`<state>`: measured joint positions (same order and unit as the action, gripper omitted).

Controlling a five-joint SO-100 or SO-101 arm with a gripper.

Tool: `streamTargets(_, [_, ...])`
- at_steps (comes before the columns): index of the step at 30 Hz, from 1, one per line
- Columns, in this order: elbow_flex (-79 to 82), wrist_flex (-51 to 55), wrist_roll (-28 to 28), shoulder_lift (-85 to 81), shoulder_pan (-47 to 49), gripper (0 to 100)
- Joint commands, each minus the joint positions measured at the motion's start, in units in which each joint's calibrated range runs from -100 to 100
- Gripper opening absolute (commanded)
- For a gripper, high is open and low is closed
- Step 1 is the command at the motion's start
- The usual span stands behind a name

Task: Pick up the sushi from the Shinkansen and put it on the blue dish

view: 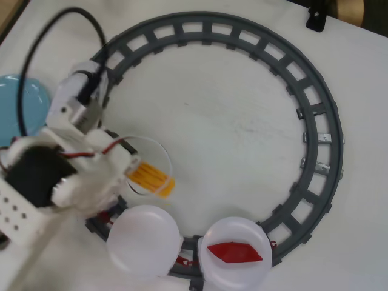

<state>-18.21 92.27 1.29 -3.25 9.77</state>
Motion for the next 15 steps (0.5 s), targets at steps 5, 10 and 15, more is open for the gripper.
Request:
streamTargets(5, [-6.0, 1.4, -1.3, 0.1, 12.8, 3])
streamTargets(10, [-6.0, 1.3, -1.8, 0.1, 25.3, 3])
streamTargets(15, [-4.2, -1.4, -2.5, 0.2, 39.7, 3])
